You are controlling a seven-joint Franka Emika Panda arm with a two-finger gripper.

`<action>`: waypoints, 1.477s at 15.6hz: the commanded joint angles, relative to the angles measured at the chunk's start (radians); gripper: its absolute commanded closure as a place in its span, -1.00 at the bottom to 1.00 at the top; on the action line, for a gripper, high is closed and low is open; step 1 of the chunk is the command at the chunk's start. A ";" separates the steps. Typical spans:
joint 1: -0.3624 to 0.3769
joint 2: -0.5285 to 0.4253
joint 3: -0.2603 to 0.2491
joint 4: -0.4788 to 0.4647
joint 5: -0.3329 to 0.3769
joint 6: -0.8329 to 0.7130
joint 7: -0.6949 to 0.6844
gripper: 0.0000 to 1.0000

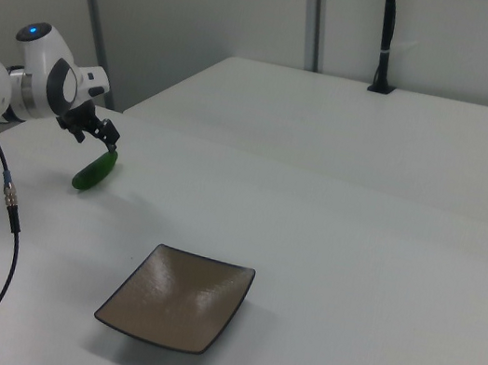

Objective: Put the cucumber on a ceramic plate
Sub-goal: 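Move the open gripper over the green cucumber and lower it, then close the gripper around the middle of the cucumber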

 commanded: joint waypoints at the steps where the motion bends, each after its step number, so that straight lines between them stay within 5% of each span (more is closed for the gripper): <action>1: 0.019 0.051 -0.001 0.029 -0.049 0.049 0.039 -1.00; 13: 0.022 0.111 0.000 0.019 -0.164 0.096 0.090 -0.95; 20: 0.022 0.111 0.006 0.009 -0.174 0.096 0.086 0.02; 23: 0.020 0.108 0.008 0.007 -0.173 0.096 0.085 0.64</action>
